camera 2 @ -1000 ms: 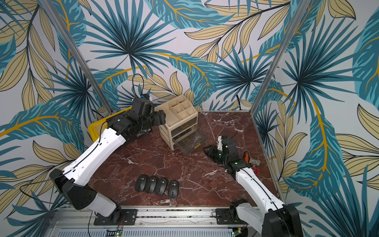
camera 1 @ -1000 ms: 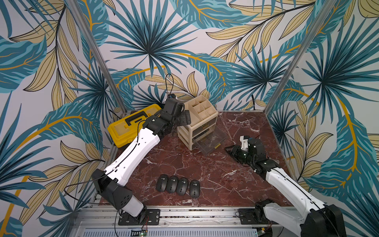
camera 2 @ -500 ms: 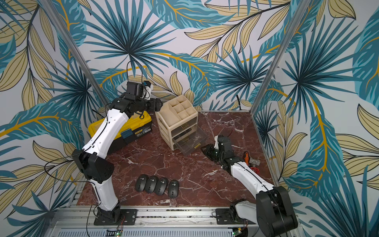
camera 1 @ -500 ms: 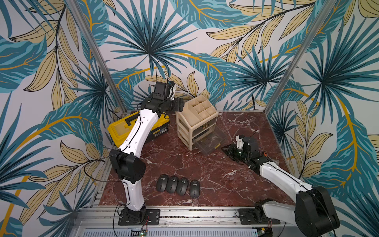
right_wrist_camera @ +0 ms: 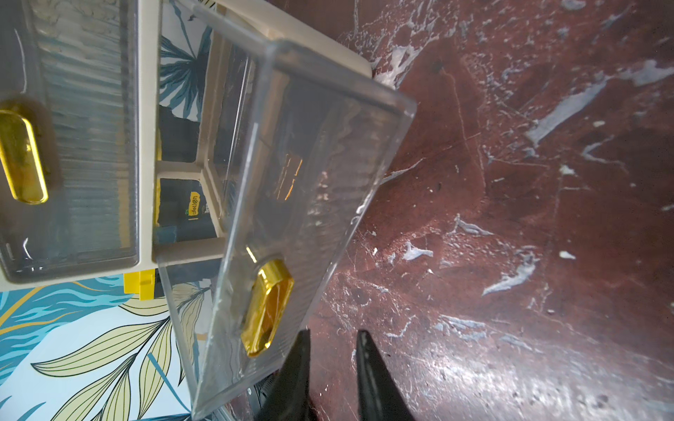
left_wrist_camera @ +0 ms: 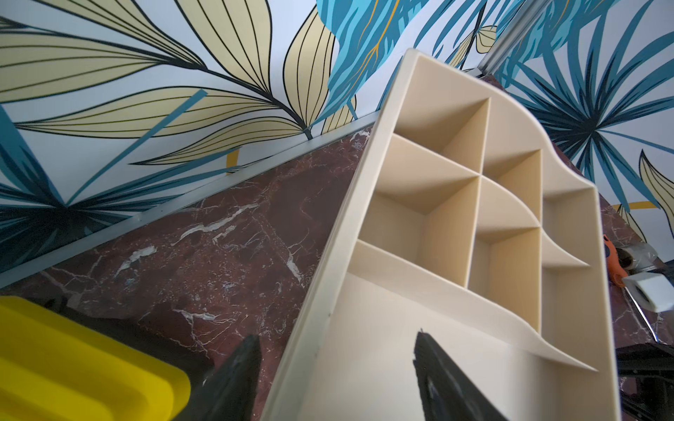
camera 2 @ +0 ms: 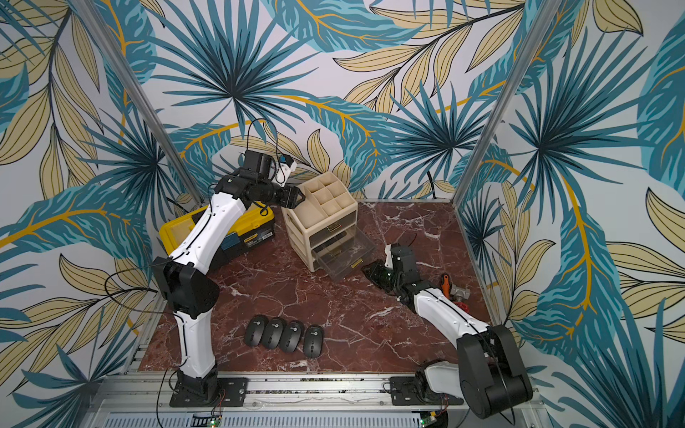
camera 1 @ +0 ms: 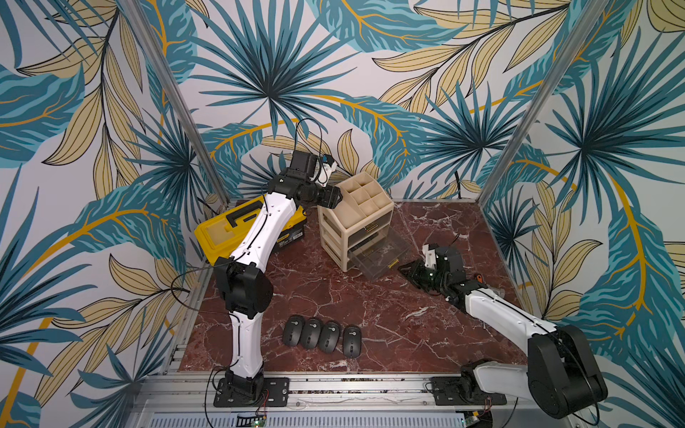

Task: Take the mice out of the drawer
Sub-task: Close the drawer in the storage box.

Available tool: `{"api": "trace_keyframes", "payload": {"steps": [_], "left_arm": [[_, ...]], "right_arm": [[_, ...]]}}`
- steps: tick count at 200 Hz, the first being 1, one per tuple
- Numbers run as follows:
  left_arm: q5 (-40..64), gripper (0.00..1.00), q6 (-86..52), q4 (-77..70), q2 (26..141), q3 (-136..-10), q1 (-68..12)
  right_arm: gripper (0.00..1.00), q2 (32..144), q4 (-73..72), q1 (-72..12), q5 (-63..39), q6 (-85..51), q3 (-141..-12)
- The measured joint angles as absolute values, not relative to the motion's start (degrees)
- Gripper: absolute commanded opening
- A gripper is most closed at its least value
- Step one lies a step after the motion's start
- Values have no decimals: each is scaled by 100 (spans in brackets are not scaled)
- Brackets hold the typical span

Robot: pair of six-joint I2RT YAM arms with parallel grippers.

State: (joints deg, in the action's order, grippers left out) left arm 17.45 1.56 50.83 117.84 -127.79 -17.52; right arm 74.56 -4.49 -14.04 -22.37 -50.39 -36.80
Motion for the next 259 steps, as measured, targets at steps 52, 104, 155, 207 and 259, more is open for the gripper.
{"api": "trace_keyframes", "payload": {"steps": [52, 104, 155, 207, 259], "left_arm": [[2414, 53, 436, 5092, 12140, -13200, -1712], [3225, 46, 622, 5151, 12475, -13605, -1719], [3570, 45, 934, 5336, 12475, -13607, -1977], [3826, 45, 1116, 5457, 12475, -13600, -2333], [4053, 45, 1212, 5483, 12464, -13537, -2397]], "right_arm": [[18, 7498, -508, -1446, -2276, -5083, -3708], [17, 7299, -495, -1708, -2204, -5256, -3675], [17, 6893, -436, -1822, -2032, -5328, -3621], [16, 6912, -423, -1870, -1951, -5339, -3621], [16, 6989, -473, -1935, -1929, -5341, -3658]]}}
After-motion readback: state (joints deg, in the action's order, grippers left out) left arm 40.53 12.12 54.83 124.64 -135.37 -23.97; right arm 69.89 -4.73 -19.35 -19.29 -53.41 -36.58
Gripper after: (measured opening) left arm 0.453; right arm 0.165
